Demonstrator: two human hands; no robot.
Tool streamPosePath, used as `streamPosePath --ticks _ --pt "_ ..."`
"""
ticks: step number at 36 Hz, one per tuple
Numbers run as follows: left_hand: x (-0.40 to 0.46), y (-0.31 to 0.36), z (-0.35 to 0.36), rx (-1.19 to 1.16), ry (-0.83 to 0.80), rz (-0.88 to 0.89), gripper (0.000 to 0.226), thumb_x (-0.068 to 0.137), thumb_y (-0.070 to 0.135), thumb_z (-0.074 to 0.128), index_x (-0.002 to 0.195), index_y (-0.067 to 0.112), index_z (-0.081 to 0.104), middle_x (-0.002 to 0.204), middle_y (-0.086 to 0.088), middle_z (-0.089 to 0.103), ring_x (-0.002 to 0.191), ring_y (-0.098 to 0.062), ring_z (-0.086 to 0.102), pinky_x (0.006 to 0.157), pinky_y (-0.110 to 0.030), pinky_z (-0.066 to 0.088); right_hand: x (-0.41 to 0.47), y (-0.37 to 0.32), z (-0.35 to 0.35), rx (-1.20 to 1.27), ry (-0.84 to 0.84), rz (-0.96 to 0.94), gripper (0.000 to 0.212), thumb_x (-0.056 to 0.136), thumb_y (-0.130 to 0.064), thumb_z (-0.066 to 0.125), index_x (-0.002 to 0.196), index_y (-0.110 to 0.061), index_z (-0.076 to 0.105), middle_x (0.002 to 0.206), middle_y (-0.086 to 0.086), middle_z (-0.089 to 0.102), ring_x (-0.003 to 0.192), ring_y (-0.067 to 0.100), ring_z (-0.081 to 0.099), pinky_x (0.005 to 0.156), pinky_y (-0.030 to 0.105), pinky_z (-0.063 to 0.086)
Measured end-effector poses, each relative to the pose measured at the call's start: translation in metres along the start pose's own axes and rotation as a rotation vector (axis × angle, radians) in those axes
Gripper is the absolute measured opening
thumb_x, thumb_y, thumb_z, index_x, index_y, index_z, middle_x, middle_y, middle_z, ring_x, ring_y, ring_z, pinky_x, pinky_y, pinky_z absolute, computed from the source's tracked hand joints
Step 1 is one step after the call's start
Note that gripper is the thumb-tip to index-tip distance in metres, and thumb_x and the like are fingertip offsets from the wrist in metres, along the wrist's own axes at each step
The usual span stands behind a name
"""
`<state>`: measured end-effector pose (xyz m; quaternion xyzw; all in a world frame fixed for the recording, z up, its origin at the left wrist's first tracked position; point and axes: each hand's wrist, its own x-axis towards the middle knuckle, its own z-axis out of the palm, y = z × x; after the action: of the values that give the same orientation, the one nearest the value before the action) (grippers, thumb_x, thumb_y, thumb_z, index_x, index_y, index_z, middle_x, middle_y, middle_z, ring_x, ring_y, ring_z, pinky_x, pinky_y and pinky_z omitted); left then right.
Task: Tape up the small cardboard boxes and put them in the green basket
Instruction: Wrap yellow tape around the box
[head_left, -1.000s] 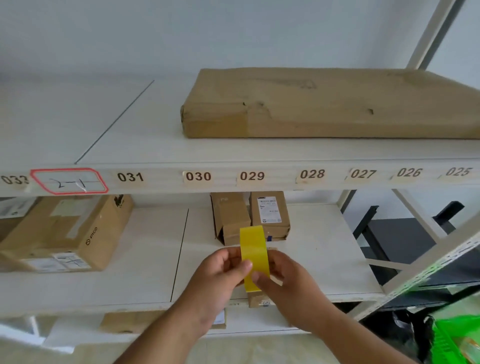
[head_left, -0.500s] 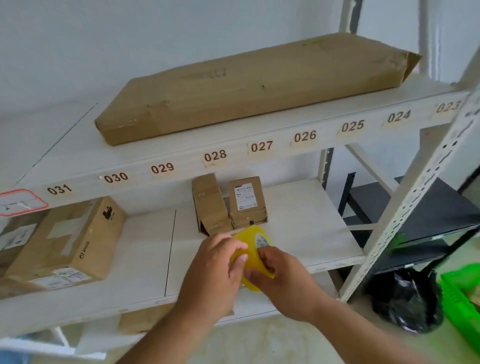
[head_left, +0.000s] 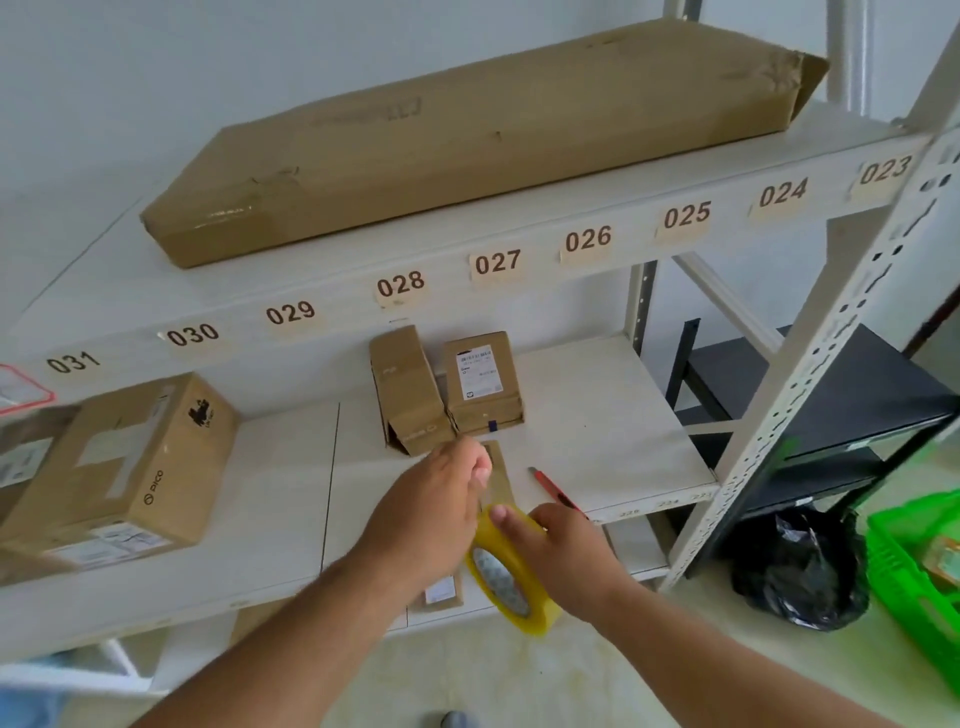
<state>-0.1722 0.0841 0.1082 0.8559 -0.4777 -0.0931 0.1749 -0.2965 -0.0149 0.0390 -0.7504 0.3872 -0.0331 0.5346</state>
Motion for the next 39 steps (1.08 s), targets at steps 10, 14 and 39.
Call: streamPosePath --ticks 10,14,39 --pt "0.015 -0.040 0.000 -0.349 -0.233 -0.328 0.031 0.096 0.014 0.060 0.120 0.032 0.056 0.086 0.009 0.070 0.086 -0.006 0.068 0.092 -0.034 0.055 -0.008 0.004 0.007 0.208 -0.091 -0.011 0.048 0.094 -0.050 0.065 0.138 -0.037 0.051 0.125 -0.010 0.063 0.112 0.006 0.061 0.095 0.029 0.051" --pt "0.014 -0.040 0.004 -0.309 -0.198 -0.389 0.012 0.093 0.015 0.066 0.092 0.026 0.070 0.078 0.007 0.073 0.078 -0.008 0.070 0.086 -0.037 0.059 -0.010 0.000 0.007 0.160 -0.114 -0.041 0.045 0.095 -0.044 0.064 0.138 -0.040 0.053 0.117 -0.016 0.065 0.093 -0.003 0.065 0.067 0.008 0.048" --pt "-0.005 -0.040 0.044 -0.736 -0.059 -0.632 0.007 0.092 0.021 0.071 0.087 0.023 0.076 0.093 0.005 0.074 0.089 -0.012 0.068 0.081 -0.031 0.060 -0.001 -0.001 -0.003 0.406 -0.353 0.181 0.024 0.096 -0.013 0.058 0.114 -0.025 0.069 0.093 0.005 0.067 0.059 0.017 0.064 0.057 0.030 0.058"
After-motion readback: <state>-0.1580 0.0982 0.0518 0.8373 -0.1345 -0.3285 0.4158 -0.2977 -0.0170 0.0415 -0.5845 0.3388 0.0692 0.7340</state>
